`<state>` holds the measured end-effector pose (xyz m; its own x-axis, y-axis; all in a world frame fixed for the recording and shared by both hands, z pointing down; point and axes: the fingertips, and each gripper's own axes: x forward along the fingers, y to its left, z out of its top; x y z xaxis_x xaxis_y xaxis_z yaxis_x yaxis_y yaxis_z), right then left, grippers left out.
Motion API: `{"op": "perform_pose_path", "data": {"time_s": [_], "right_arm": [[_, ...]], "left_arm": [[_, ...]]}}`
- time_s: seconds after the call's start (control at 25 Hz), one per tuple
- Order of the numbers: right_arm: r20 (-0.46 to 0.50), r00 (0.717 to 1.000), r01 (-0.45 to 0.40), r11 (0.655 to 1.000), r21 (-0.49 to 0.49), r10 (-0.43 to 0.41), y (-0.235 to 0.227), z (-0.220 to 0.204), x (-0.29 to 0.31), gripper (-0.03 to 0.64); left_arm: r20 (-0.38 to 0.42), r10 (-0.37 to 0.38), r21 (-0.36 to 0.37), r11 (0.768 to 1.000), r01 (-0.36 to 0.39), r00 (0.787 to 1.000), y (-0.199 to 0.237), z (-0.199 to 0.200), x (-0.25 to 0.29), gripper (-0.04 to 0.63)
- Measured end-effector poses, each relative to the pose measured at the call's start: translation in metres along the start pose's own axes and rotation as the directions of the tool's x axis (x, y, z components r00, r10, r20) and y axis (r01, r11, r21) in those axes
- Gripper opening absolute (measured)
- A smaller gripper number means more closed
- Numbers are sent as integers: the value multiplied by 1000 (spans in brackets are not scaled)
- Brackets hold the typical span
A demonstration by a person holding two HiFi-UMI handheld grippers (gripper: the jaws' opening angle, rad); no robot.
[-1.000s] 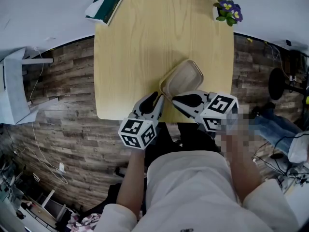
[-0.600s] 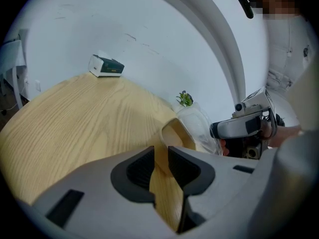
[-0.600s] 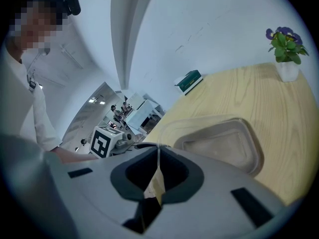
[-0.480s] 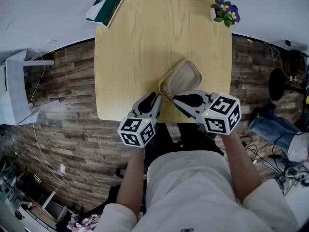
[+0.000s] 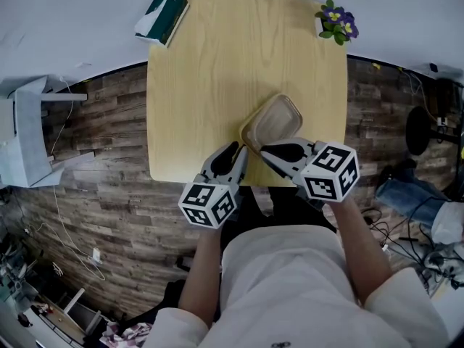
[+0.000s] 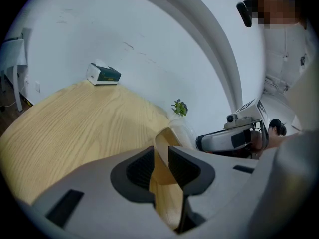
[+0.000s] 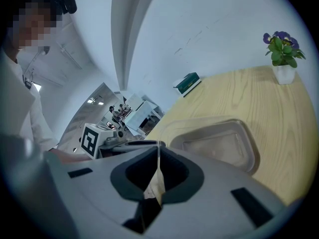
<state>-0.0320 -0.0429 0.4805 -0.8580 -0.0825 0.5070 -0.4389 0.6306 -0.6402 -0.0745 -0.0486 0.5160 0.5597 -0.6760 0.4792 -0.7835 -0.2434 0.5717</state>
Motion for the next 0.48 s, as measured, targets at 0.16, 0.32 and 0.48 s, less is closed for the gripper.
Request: {"op": "perform_pose_path", "data": {"time_s": [0.16,0.32,0.48], "right_arm": [[-4,1000,1,1000,-7,-1,1,-2,-2,20],[-9,1000,0,1000,-15,0,3,-3,-3,20],[-20,1000,-7,1000,-27,7,6,-5,-3,20]], "left_arm": [[-29,21,-2,1000,-21,999,-1,-6,4,75],[-67,55,-8,998,-55,996,2,-15,8,86],[-84,70,-18,997,-71,994,2,-22,11,86]]}}
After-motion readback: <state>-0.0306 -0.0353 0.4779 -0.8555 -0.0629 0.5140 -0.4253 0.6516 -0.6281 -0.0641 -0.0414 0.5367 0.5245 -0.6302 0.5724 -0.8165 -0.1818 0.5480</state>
